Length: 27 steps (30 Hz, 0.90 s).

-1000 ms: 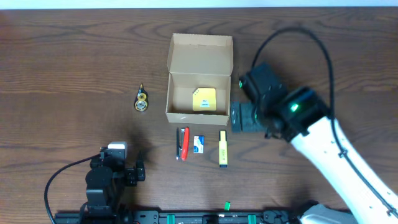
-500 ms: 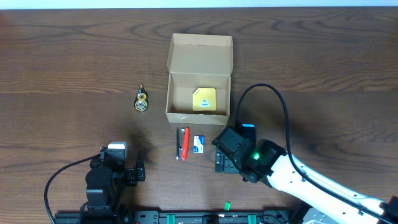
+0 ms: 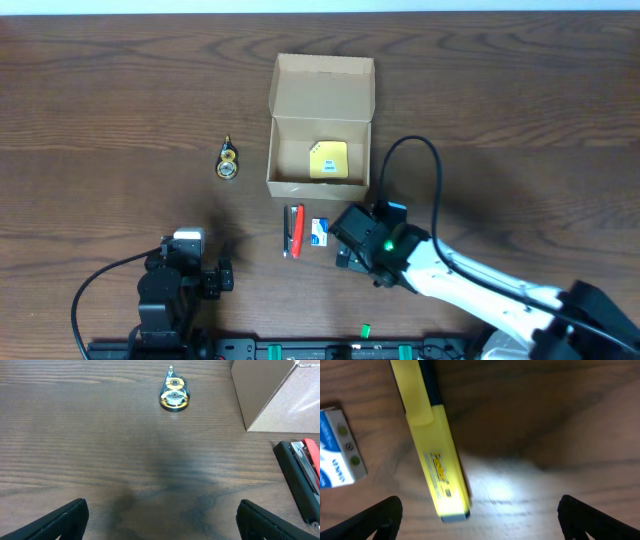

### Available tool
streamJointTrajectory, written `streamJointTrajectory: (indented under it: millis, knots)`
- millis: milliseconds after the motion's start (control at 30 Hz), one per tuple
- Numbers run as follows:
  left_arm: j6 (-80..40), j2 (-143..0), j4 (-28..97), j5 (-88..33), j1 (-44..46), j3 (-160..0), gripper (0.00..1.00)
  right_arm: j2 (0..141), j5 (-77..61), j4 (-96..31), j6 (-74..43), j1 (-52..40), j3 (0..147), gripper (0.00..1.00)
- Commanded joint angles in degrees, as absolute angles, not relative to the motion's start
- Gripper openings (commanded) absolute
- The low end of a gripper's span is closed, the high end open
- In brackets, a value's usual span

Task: Pack container
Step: 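Move the right gripper to the yellow highlighter and grasp it, then place the highlighter into the box beside the notepad, right gripper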

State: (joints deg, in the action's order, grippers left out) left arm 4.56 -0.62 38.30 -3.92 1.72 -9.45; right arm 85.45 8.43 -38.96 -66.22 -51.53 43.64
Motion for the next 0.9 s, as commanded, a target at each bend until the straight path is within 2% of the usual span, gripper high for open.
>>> streamJointTrajectory:
  millis: [0,200,333,467,533,633,700,867]
  knots:
    - [5.15,-0.21,38.85,-4.05,1.93,-9.13,0.95,87.53,9.85,-37.45,-68.14,-52.05,43.38,0.97]
    - [5.15,-0.21,38.85,-4.05,1.93,-9.13,0.96,89.86,10.33,-33.67,-68.16,-52.05,43.38,0.95]
    - [5.15,-0.21,38.85,-4.05,1.93,-9.13,0.95,91.88,10.26,-32.97,-68.16,-51.9,43.38,0.89]
    - [5.15,-0.21,38.85,-4.05,1.93,-9.13,0.96,93.67,9.63,-32.99,-68.14,-51.37,43.38,0.75]
    - [5.15,-0.21,38.85,-4.05,1.93,-9.13,0.96,93.65,9.45,-32.99,-68.14,-51.35,43.38,0.52]
    - [5.15,-0.21,38.85,-4.05,1.93,-9.13,0.95,93.65,9.15,-33.21,-68.1,-51.35,43.4,0.26]
    - [5.15,-0.21,38.85,-4.05,1.93,-9.13,0.95,93.62,8.73,-33.69,-68.1,-51.35,43.46,0.19]
    - [5.15,-0.21,38.85,-4.05,1.93,-9.13,0.95,93.49,7.01,-35.7,-68.07,-51.35,43.57,0.14]
